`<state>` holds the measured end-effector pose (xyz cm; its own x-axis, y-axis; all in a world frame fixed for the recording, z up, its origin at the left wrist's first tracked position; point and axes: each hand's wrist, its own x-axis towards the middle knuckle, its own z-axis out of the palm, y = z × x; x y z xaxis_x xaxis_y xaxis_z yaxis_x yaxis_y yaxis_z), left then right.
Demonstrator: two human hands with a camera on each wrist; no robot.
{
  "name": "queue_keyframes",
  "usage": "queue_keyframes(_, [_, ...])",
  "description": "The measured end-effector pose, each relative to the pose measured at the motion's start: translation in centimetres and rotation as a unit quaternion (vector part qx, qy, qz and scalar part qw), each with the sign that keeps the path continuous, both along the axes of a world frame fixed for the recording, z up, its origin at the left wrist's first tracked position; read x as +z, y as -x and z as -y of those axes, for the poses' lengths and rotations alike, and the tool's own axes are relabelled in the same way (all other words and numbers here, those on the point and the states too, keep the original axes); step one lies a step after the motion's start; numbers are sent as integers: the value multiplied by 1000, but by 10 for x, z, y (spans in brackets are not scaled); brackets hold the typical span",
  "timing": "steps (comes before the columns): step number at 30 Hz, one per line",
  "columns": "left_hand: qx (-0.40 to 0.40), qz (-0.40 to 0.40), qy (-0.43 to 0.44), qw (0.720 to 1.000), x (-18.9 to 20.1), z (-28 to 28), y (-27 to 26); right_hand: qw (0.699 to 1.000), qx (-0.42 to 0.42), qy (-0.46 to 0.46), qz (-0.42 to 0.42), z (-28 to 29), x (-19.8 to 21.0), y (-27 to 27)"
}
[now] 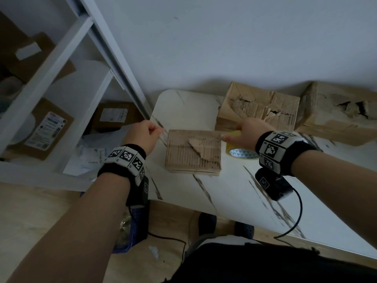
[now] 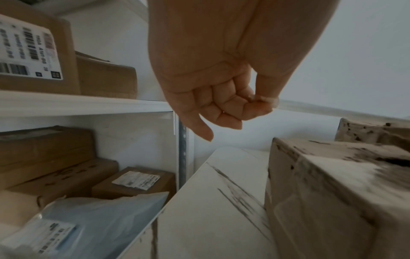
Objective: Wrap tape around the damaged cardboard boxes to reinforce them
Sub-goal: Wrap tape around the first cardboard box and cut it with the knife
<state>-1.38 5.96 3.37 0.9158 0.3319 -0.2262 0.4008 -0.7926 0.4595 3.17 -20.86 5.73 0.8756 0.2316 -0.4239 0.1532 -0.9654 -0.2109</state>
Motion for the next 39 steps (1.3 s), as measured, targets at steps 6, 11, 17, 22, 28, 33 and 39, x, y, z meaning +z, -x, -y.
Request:
queue_keyframes(6, [5, -7, 18, 1000, -7, -3, -1, 1000, 9, 10, -1, -4, -2, -2])
queue_keyframes(11, [0, -14, 24, 1000, -19, -6, -3, 1000, 3, 17, -13, -4, -6, -4])
queue_keyframes(17, [5, -25, 36, 999, -24, -7, -4, 1000, 6, 23, -14, -9, -12, -6])
queue_keyframes(22, [11, -34, 38, 999, -27, -8, -2, 999, 5, 32, -15, -11, -19, -8])
queue_keyframes(28, [4, -39, 57, 998, -29, -6, -2, 999, 1, 43, -18, -12, -24, -8])
queue_keyframes(33, [7, -45, 61, 997, -32, -1, 0, 999, -3, 46, -18, -13, -26, -8])
queue_keyframes(39, [-18, -90, 52, 994, -33, 12, 1, 999, -24, 23, -25, -12, -31, -5])
